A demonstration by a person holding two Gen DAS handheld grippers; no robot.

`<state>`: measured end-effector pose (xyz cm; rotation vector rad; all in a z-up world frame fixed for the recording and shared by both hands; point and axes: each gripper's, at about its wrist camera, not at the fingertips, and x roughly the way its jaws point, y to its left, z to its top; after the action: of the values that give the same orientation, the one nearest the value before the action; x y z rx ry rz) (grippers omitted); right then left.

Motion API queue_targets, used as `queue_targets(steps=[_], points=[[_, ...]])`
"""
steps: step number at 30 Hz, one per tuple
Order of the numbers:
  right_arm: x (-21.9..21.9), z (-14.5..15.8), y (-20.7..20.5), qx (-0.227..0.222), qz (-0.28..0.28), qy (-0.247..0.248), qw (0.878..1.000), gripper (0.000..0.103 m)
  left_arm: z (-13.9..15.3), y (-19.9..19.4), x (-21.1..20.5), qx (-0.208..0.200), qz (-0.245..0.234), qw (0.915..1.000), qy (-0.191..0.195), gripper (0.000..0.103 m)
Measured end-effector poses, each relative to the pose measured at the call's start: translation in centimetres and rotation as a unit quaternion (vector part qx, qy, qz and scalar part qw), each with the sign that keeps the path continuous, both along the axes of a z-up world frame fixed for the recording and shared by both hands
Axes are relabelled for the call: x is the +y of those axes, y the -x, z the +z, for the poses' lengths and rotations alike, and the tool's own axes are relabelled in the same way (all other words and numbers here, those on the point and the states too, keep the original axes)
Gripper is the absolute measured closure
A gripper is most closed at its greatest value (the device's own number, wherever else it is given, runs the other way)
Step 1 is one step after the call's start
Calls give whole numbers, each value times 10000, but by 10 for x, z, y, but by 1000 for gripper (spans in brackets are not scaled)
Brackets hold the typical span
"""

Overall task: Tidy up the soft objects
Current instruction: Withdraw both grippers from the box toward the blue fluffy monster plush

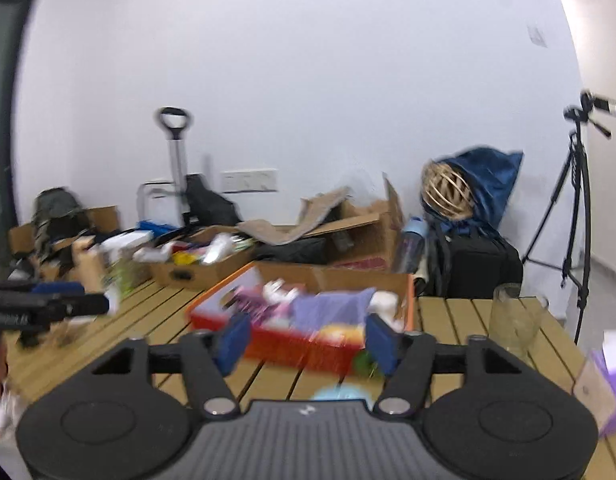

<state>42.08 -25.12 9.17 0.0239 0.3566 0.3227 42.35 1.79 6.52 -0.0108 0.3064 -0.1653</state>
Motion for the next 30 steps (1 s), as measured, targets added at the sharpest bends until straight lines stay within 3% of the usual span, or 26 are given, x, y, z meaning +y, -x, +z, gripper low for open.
queue_targets(steps=[2,6,10,14,20,23,27,29,30], points=[[5,-26,48,-169,119,134,9997,17,-21,41,4,-175,324,9990,-247,20],[2,-57,110,17,-9,-326,9995,16,-50,101,20,-271,513,9983,10,9],[2,-67,133,120,-70,-355,9993,16,-54,106,15,-176,523,9983,-172,9],[-2,-65,136,16,-214,-392,9990,16,-52,101,11,-197,422,9989,-25,5],[-12,-79,104,328,-479,-535,9969,16,-68,68,-9,155,209,9997,13,2],[-22,-91,68,664,-811,-738,9917,17,-70,32,-33,394,-75,9992,-38,2],[-41,-100,8,1063,-952,-1198,9825,26,-68,-19,-71,497,-653,9966,-70,3],[-44,-102,-21,1086,-909,-1217,9824,28,-69,-50,-90,660,-1000,9928,-13,6],[-45,-103,-36,1091,-885,-1187,9829,29,-72,-66,-98,752,-1156,9904,20,15]])
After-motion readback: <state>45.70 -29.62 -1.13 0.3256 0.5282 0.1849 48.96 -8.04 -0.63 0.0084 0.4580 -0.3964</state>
